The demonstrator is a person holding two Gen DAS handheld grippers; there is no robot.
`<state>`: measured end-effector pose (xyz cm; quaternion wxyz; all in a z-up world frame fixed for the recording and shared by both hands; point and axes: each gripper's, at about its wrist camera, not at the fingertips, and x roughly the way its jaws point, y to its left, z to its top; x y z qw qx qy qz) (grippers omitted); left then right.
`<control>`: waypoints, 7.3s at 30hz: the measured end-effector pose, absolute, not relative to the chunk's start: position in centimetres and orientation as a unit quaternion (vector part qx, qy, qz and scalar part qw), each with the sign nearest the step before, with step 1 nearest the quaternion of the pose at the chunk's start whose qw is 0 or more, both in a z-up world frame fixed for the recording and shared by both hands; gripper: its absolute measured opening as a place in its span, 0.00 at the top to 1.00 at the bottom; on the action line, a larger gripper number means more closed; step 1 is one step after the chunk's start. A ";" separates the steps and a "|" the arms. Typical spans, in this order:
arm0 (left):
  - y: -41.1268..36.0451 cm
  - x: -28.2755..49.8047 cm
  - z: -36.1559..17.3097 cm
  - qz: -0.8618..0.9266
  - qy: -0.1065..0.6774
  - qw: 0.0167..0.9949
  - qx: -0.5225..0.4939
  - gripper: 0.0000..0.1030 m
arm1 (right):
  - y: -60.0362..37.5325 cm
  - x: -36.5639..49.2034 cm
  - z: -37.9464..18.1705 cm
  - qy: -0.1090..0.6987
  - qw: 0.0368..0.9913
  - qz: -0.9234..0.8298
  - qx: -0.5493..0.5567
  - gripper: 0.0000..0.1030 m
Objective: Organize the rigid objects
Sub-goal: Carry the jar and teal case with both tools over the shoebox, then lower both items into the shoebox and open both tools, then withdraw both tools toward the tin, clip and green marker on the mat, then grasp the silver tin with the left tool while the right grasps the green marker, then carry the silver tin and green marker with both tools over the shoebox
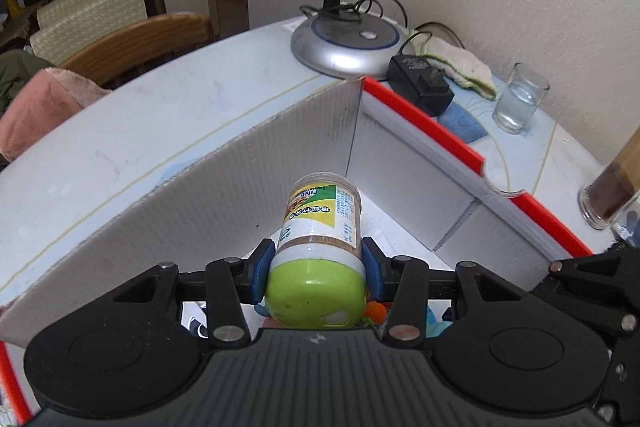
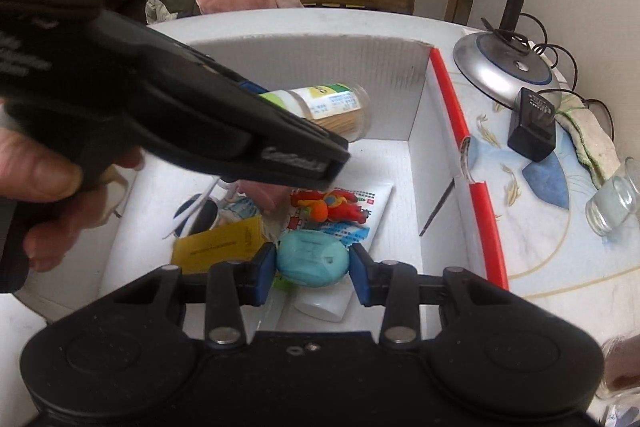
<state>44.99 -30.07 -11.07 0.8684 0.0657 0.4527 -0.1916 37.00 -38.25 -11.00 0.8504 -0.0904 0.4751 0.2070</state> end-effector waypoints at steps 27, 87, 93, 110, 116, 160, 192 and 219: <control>-30.1 45.0 -11.8 -0.197 0.473 0.857 0.051 0.53 | -38.9 37.5 -11.9 0.491 0.849 0.182 -0.074 0.53; -0.5 21.6 -2.1 -0.078 0.354 0.931 -0.053 0.05 | -24.2 25.3 -1.6 0.396 0.877 0.268 -0.038 0.04; 3.3 21.5 -2.8 -0.054 0.348 0.934 -0.058 0.01 | -20.4 24.9 -2.3 0.406 0.870 0.275 -0.048 0.04; 10.4 27.0 -7.3 -0.017 0.364 0.930 -0.046 0.00 | -9.5 26.6 -6.3 0.397 0.856 0.314 -0.107 0.05; 10.7 30.3 -9.7 -0.041 0.383 0.922 -0.033 0.00 | -6.3 28.3 -8.9 0.404 0.851 0.316 -0.113 0.05; 10.8 34.4 -15.2 -0.061 0.399 0.915 0.008 0.34 | -1.5 32.8 -16.1 0.434 0.852 0.272 -0.110 0.22; 5.8 24.1 -3.3 -0.086 0.356 0.931 -0.010 0.34 | -11.3 24.9 -3.7 0.395 0.872 0.278 -0.084 0.22; -13.9 25.4 -0.6 -0.143 0.352 0.925 0.028 0.34 | -29.3 26.4 -1.6 0.369 0.892 0.253 -0.066 0.22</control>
